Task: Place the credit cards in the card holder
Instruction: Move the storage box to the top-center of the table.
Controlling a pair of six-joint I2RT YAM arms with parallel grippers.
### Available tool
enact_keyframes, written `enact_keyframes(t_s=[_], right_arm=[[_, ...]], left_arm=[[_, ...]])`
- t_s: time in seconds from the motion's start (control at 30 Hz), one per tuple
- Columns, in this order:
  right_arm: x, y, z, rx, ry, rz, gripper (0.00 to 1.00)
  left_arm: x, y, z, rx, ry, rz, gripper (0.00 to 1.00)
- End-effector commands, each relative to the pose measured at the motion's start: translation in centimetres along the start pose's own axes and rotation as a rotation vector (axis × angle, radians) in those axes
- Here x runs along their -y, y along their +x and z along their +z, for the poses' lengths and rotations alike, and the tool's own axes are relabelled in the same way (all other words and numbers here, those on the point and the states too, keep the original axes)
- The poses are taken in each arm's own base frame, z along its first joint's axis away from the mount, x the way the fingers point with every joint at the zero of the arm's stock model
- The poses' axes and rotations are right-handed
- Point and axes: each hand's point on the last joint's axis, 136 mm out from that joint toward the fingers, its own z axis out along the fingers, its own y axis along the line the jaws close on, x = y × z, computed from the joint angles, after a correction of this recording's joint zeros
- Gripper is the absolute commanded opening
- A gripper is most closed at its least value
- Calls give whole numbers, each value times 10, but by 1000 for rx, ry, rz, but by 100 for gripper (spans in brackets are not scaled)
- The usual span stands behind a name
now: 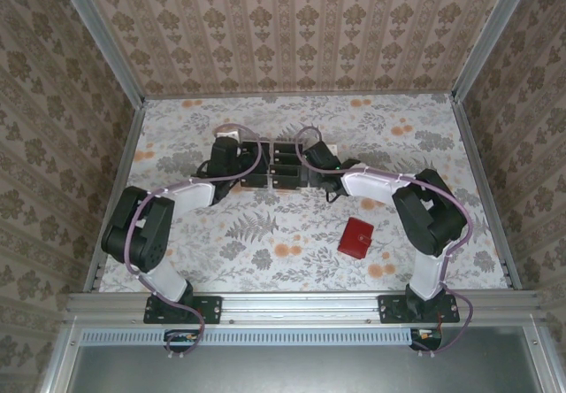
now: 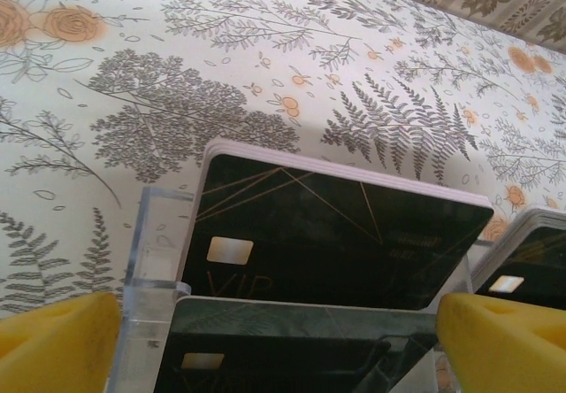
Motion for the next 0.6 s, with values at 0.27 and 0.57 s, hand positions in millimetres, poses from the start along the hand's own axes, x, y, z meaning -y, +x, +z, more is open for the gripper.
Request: enact_keyframes(t_s=[0.27, 0.57], right_arm=[[40, -27, 9, 3, 49, 95, 99], [62, -34, 0, -5, 38, 126, 99]], left_arm=[[75, 11, 20, -6, 119, 21, 100], [114, 19, 39, -22, 171, 48, 100]])
